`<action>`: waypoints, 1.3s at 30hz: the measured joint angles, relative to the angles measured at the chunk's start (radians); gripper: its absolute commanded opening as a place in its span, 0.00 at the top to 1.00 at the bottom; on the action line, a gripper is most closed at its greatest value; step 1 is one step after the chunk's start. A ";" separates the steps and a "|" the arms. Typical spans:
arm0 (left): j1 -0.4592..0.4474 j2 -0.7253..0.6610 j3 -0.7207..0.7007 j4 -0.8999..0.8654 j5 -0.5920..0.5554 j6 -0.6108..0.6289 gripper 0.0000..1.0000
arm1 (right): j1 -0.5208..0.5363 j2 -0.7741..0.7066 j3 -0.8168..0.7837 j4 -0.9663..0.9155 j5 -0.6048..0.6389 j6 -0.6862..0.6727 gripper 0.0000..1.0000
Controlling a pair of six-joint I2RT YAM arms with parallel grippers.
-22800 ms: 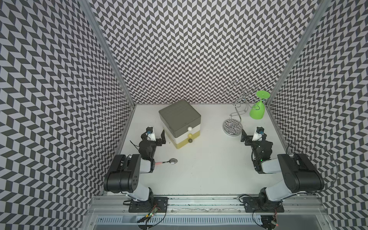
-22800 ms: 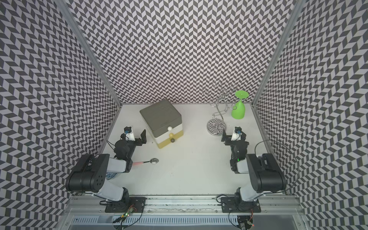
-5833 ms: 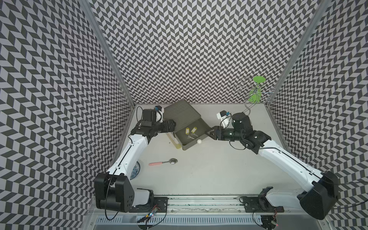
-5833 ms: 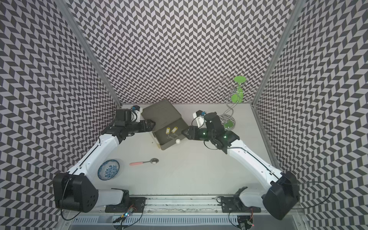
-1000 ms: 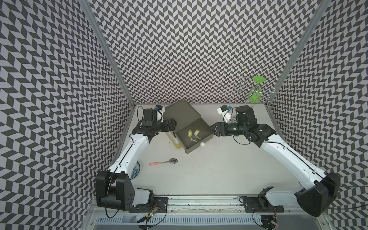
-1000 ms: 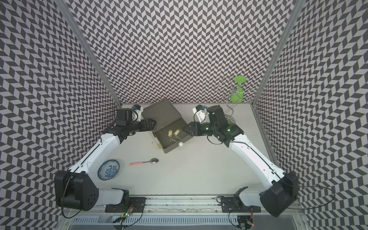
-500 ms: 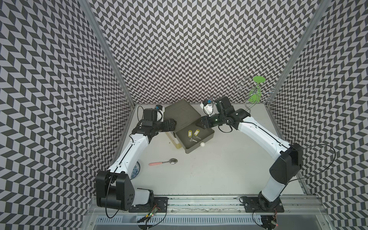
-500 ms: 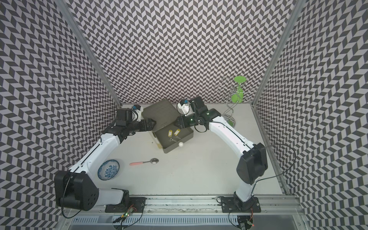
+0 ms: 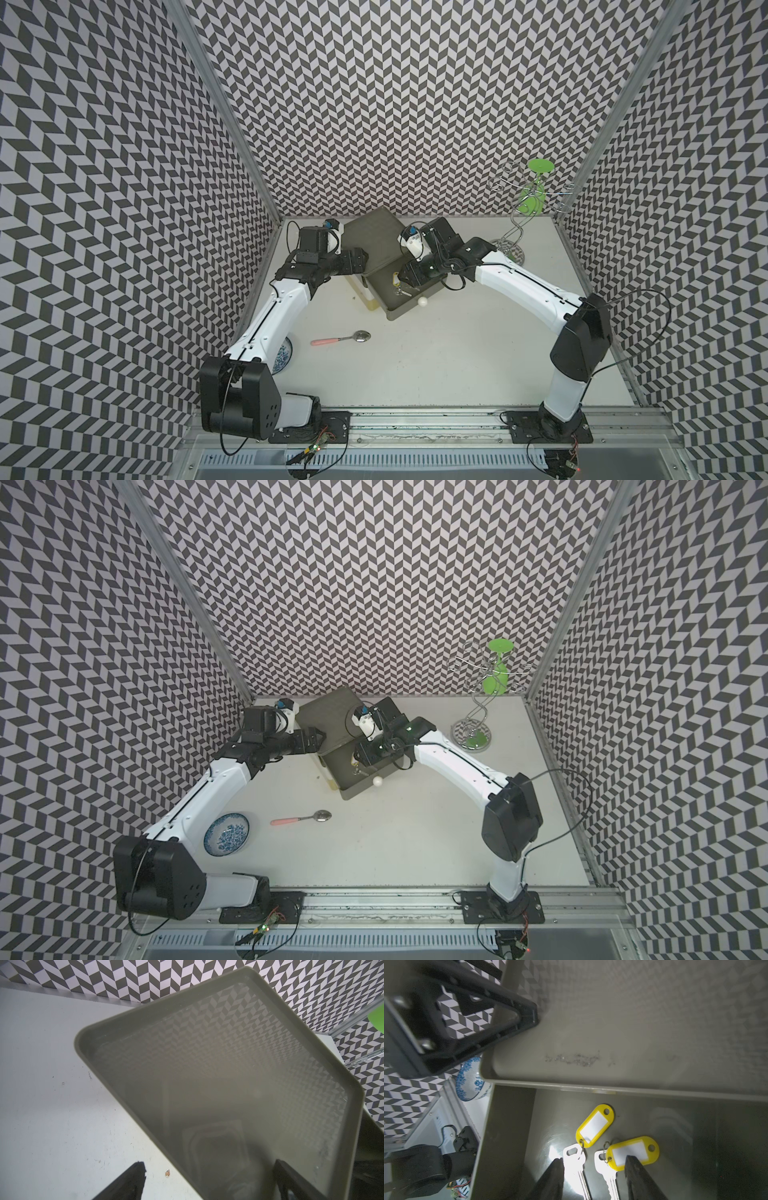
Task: Take the keys out of the drawer
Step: Pick up the key from the drawer.
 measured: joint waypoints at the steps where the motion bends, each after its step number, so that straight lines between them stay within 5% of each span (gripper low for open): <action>1: 0.000 0.000 0.000 0.000 0.000 0.000 0.01 | 0.002 0.002 0.000 -0.001 0.013 -0.003 0.48; 25: 0.000 0.000 0.000 0.000 0.000 0.000 0.01 | 0.042 0.081 0.055 -0.047 0.166 -0.049 0.45; 39: 0.000 0.002 0.000 0.002 0.000 0.000 0.01 | 0.043 0.083 0.061 -0.060 0.197 -0.063 0.59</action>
